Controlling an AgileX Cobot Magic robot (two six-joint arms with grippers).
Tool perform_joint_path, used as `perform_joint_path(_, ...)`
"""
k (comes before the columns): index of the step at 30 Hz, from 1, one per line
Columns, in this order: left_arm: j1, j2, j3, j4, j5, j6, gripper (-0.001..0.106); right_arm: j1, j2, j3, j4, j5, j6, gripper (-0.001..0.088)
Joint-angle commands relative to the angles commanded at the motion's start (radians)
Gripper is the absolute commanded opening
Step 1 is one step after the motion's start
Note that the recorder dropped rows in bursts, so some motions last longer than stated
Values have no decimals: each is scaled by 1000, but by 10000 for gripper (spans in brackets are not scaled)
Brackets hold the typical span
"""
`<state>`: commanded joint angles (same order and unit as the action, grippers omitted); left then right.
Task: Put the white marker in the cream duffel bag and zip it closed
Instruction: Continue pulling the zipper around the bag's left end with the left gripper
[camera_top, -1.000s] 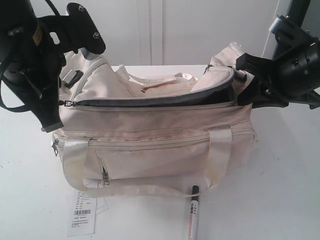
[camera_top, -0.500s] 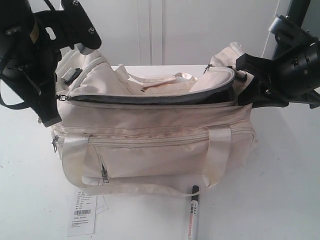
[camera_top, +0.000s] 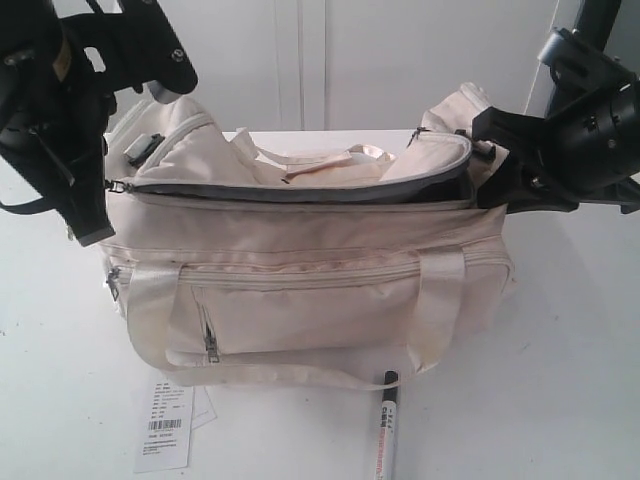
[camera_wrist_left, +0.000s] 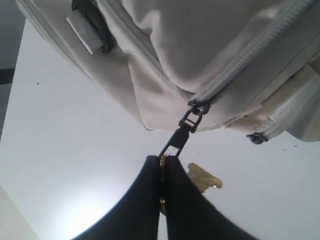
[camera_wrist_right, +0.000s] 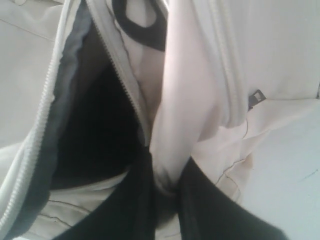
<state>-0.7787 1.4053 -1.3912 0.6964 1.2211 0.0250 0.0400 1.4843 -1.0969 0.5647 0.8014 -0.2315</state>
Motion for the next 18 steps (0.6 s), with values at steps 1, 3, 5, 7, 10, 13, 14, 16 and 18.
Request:
perform_joint_path(1, 0, 0, 0, 8, 0, 0, 0, 0, 0, 0, 0, 0, 0, 0)
perform_joint_path(3, 0, 0, 0, 21, 0, -2, 0, 0, 0, 0, 0, -2, 0, 0)
perform_joint_path(5, 0, 0, 0, 21, 0, -2, 0, 0, 0, 0, -2, -2, 0, 0)
perform_joint_path(7, 0, 0, 0, 21, 0, -2, 0, 0, 0, 0, -12, -2, 0, 0)
perform_joint_path(10, 0, 0, 0, 21, 0, -2, 0, 0, 0, 0, -24, -2, 0, 0)
perform_joint_path(13, 0, 0, 0, 21, 0, -2, 0, 0, 0, 0, -24, -2, 0, 0)
perform_joint_path(14, 0, 0, 0, 21, 0, -2, 0, 0, 0, 0, -24, -2, 0, 0)
perform_joint_path(16, 0, 0, 0, 21, -16, 0, 0, 0, 0, 0, -24, -2, 0, 0)
perform_joint_path(18, 0, 0, 0, 23, -27, 0, 0, 0, 0, 0, -24, -2, 0, 0)
